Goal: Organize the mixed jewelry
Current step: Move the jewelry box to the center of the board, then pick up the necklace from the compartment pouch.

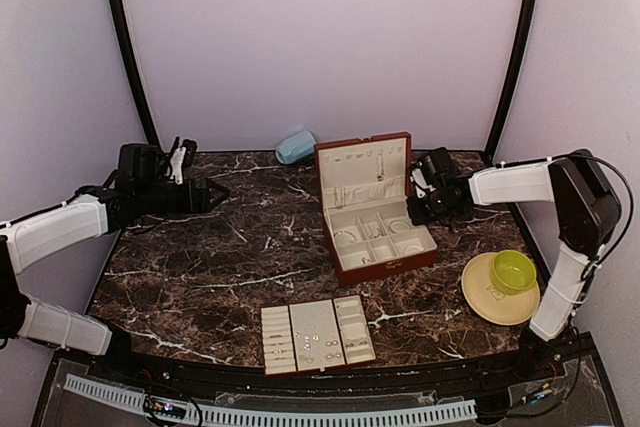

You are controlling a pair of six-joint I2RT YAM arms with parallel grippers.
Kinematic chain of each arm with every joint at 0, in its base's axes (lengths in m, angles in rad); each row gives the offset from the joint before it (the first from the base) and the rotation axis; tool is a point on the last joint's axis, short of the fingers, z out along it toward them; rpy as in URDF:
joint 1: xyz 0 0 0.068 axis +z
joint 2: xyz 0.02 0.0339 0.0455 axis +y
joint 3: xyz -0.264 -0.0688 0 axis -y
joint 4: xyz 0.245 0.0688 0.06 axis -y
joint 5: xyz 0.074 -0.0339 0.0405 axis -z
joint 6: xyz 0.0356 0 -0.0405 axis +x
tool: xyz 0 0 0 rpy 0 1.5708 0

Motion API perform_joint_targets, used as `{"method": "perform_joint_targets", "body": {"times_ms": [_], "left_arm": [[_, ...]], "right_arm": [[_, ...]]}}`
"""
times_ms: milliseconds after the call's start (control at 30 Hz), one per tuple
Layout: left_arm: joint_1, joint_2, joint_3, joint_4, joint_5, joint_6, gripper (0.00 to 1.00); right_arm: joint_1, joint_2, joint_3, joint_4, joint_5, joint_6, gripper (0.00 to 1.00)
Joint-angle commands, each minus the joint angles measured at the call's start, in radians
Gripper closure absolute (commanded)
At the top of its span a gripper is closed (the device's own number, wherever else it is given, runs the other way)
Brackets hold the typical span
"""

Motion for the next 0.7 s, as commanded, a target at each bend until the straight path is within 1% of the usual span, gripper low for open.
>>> {"method": "perform_joint_targets", "body": {"times_ms": [0, 33, 100, 167, 200, 300, 433, 533, 600, 667], "left_arm": [[0.006, 0.010, 0.066, -0.032, 0.038, 0.056, 0.19], [0.006, 0.011, 0.079, -0.041, 0.034, 0.071, 0.19], [0.006, 0.004, 0.093, -0.050, 0.020, 0.093, 0.19], [0.006, -0.011, 0.101, -0.050, -0.001, 0.112, 0.19], [0.008, -0.016, 0.102, -0.049, -0.007, 0.117, 0.19], [0.008, -0.057, 0.102, -0.035, -0.042, 0.139, 0.19], [0.008, -0.112, 0.076, 0.007, -0.092, 0.167, 0.19], [0.008, -0.146, 0.054, 0.016, -0.131, 0.189, 0.19], [0.008, -0.155, 0.048, 0.015, -0.162, 0.200, 0.19], [0.008, -0.161, 0.054, 0.008, -0.185, 0.207, 0.19]], "right_arm": [[-0.020, -0.060, -0.019, 0.071, -0.007, -0.043, 0.71], [-0.022, -0.073, -0.022, 0.068, -0.007, -0.042, 0.64], [-0.029, -0.103, -0.023, 0.059, -0.007, -0.039, 0.53], [-0.036, -0.144, -0.020, 0.039, -0.007, -0.037, 0.47], [-0.037, -0.162, -0.016, 0.026, -0.004, -0.035, 0.46], [-0.037, -0.219, -0.002, -0.003, -0.021, -0.008, 0.45], [-0.002, -0.292, -0.010, 0.013, -0.053, 0.092, 0.47], [0.059, -0.312, -0.030, 0.069, -0.064, 0.200, 0.52], [0.109, -0.302, -0.040, 0.124, -0.077, 0.258, 0.56], [0.159, -0.272, -0.038, 0.179, -0.084, 0.300, 0.57]]}}
